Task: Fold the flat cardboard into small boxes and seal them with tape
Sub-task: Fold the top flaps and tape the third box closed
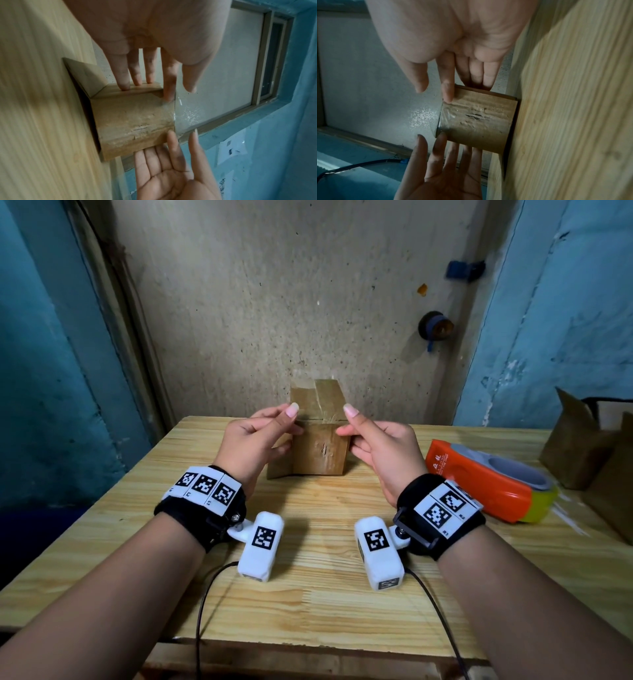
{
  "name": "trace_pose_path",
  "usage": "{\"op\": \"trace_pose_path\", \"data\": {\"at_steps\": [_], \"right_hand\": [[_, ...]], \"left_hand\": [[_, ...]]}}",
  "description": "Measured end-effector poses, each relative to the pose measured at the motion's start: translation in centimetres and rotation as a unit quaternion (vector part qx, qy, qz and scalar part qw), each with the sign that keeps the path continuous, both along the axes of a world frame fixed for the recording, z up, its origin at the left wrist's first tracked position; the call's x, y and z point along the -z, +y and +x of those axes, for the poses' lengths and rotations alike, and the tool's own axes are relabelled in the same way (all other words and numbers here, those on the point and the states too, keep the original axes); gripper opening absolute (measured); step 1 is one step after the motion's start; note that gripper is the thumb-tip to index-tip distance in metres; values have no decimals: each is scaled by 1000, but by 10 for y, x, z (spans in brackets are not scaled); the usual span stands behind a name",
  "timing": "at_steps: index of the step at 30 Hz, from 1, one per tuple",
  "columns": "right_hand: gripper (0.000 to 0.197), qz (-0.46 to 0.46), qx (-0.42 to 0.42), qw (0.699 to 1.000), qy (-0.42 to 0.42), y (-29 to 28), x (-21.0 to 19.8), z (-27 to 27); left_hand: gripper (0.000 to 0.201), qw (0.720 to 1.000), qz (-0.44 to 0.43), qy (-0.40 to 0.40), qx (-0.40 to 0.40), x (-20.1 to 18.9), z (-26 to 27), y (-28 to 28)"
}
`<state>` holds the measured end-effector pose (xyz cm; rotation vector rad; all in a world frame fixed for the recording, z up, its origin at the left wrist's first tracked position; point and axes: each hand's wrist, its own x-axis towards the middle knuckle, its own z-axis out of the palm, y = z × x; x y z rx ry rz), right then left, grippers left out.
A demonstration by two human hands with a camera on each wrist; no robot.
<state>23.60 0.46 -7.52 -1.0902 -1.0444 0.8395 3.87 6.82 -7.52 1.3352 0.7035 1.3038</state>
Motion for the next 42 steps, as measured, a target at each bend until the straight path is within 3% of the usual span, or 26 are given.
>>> {"op": "trace_pose_path", "data": {"at_steps": [4, 9, 22, 35, 42], "right_hand": [[36, -6, 10, 1000, -6, -1, -1, -3], [23, -28, 5, 999, -20, -3, -1, -5], [29, -65, -6, 998, 8, -3, 0, -5], [19, -61, -6, 998, 7, -5, -3, -6], [26, -56, 0, 998, -5, -6, -5, -8]], "left_hand": [[35, 1000, -2, 15, -19, -3, 3, -4], [29, 998, 7, 43, -36, -2, 8, -4], [19, 999, -19, 30, -36, -1, 10, -4], [19, 999, 6, 37, -28, 3, 9, 1], [20, 998, 32, 57, -22, 6, 8, 4]]}}
